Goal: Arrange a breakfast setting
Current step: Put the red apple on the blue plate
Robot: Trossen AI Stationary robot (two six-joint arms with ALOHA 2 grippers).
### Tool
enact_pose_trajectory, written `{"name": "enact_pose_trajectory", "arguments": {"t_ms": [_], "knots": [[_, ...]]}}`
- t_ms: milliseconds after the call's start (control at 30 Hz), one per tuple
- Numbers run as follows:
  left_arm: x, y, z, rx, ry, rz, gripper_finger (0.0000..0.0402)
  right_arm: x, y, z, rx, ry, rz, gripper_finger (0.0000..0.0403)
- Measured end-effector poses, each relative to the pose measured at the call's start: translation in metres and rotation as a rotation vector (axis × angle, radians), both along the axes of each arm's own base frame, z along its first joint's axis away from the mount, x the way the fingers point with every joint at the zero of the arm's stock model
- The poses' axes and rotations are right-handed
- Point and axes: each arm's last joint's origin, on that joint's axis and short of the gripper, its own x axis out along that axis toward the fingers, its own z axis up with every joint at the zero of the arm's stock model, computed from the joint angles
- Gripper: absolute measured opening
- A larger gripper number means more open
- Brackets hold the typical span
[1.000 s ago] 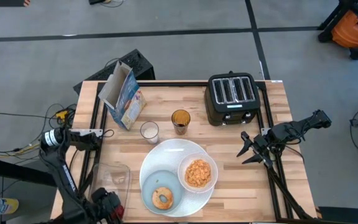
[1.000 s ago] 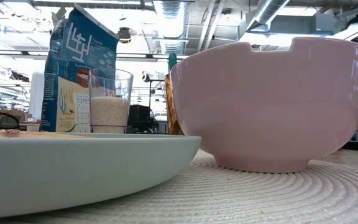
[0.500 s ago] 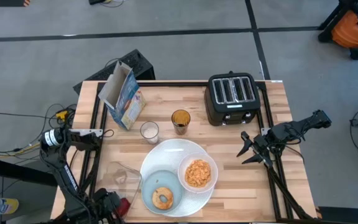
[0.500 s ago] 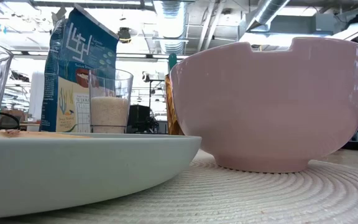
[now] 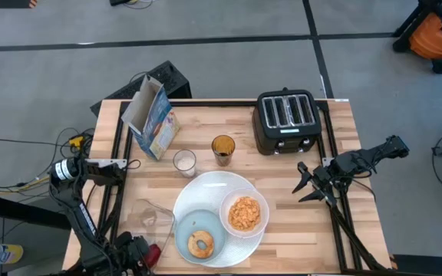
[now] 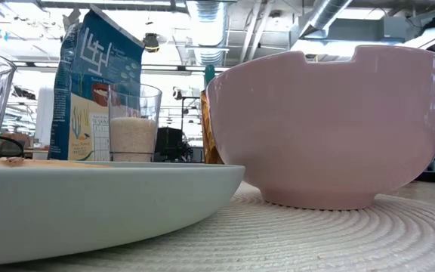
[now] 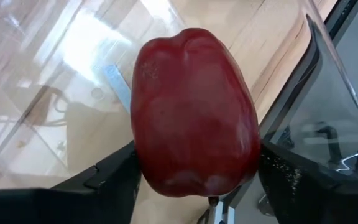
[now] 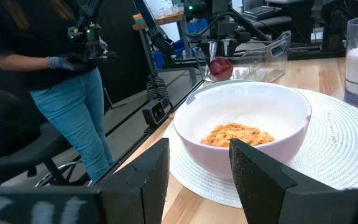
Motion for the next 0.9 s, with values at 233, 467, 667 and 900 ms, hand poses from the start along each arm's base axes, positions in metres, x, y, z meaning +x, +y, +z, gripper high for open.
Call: {"name": "enact_pose_trajectory", "arguments": {"t_ms": [233,467,667,900], "knots": [[-0.002,-0.001,0.001,-0.001,0.026,-0.047,0.0263,0.000,0.000,0.000,0.000,0.000,0.000,0.0192],[-0.008,0.004,0.021,-0.048,-0.003,-0.087,0.0263,0.000,0.000,0.000,0.000,0.000,0.000,0.0192],[-0.010,0.014,0.048,-0.090,-0.082,-0.108,0.0263,0.000,0.000,0.000,0.000,-0.001,0.000,0.0192],[-0.017,0.038,0.078,-0.092,-0.096,-0.114,0.0262,0.000,0.000,0.000,0.000,0.000,0.000,0.0192]]}}
